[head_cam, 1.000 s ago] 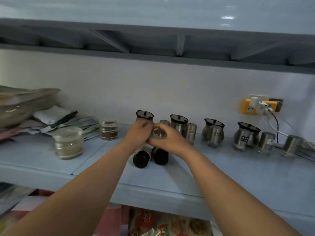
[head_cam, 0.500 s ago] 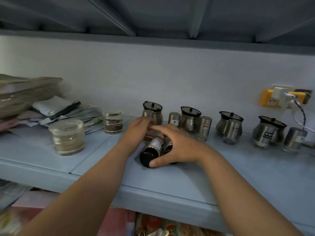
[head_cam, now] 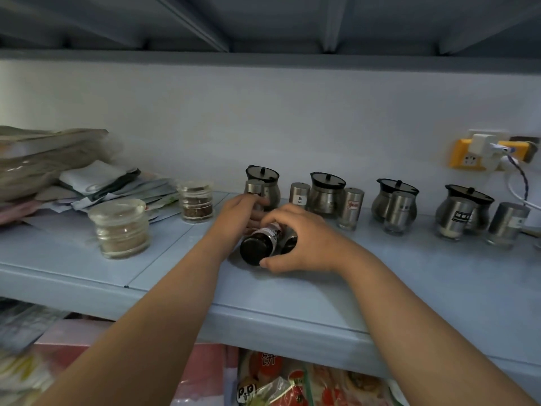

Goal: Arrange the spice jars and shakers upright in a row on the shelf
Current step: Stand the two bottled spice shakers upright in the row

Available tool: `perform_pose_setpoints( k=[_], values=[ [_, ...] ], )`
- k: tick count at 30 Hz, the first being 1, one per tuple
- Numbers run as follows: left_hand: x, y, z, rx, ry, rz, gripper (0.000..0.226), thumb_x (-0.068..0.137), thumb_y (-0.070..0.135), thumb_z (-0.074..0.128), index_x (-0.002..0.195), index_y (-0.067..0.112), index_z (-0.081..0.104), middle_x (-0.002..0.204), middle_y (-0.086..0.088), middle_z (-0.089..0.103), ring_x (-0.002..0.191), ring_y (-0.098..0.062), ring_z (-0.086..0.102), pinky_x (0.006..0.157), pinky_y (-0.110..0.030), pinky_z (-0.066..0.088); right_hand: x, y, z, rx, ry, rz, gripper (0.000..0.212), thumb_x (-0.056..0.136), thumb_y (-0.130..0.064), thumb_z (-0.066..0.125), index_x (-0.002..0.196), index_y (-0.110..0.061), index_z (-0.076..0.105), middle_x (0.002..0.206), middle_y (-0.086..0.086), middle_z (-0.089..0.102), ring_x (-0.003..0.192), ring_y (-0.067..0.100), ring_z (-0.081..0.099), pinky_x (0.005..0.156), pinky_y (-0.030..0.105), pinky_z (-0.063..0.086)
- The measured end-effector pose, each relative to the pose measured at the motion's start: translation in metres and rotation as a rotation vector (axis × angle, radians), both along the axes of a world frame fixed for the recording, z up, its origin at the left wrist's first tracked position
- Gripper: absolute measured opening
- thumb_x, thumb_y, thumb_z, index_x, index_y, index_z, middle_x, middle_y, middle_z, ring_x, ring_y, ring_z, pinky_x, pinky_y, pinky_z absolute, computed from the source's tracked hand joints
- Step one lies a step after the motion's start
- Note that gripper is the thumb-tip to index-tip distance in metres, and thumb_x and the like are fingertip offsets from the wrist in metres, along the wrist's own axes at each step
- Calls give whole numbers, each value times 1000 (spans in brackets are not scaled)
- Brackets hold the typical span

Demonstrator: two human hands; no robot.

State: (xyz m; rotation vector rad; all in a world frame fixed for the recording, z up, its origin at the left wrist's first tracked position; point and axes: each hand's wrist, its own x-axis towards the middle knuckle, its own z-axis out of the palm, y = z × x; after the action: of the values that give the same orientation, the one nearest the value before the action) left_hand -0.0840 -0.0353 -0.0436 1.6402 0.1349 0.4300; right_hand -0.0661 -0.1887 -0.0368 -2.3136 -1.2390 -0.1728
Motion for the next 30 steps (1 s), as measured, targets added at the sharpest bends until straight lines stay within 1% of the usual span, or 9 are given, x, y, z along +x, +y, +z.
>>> perform_pose_setpoints(
  k=[6,9,13,16,20,23,25,28,30],
  values=[
    [-1,4,0,-1,-67,-42,27,91,15,46,106,2,65,94,-10,66,81,-17,64,62,-17,53,6,0,2,328,287,20,42,62,-46,68,101,-32,61,108,-7,59,99,5,57,86,23,44],
    [0,5,-3,-13,-42,-108,29,93,15,44,110,4,65,106,-15,68,95,-25,65,82,-34,53,11,-2,1,458,377,-6,43,65,-45,64,103,-25,65,109,0,65,99,16,63,91,32,50],
    [-4,2,-5,62,-90,-158,38,80,-10,52,113,4,61,100,-11,64,96,-23,58,80,-29,49,14,0,1,518,401,-25,35,63,-51,59,92,-31,65,106,1,65,96,18,62,91,35,46],
    [-5,0,-10,159,-165,-267,51,65,0,61,116,7,57,105,-8,63,97,-19,61,84,-28,49,16,0,3,597,440,-26,40,59,-53,53,87,-28,67,102,2,66,99,17,60,92,36,43],
    [-3,-1,-13,259,-168,-237,50,73,11,77,119,16,57,118,-3,65,108,-20,62,94,-34,51,17,1,4,623,470,-21,36,66,-46,51,90,-24,67,99,-2,68,96,12,59,90,33,42],
    [-3,-2,-12,266,-210,-204,47,75,9,76,118,13,57,113,-3,66,101,-19,64,84,-26,53,20,3,4,659,498,-58,48,68,-49,48,98,-16,65,107,5,66,101,16,57,87,33,42],
    [-5,-4,-11,215,-249,-194,47,74,4,76,115,8,56,106,-2,67,95,-15,66,79,-21,54,20,5,4,666,531,-104,50,71,-55,46,102,-22,64,107,-1,65,102,13,58,83,28,43],
    [-7,-7,-9,209,-278,-159,45,72,3,77,111,6,56,99,3,67,88,-7,66,77,-16,54,23,6,4,662,559,-127,63,69,-73,43,108,-28,64,112,-4,67,106,12,60,95,34,45],
    [-6,-7,-9,195,-289,-141,42,72,4,77,107,10,56,95,4,66,82,-5,66,73,-14,53,23,7,5,641,533,-143,60,79,-74,38,112,-30,62,114,-6,65,109,11,58,98,34,43]
  ],
)
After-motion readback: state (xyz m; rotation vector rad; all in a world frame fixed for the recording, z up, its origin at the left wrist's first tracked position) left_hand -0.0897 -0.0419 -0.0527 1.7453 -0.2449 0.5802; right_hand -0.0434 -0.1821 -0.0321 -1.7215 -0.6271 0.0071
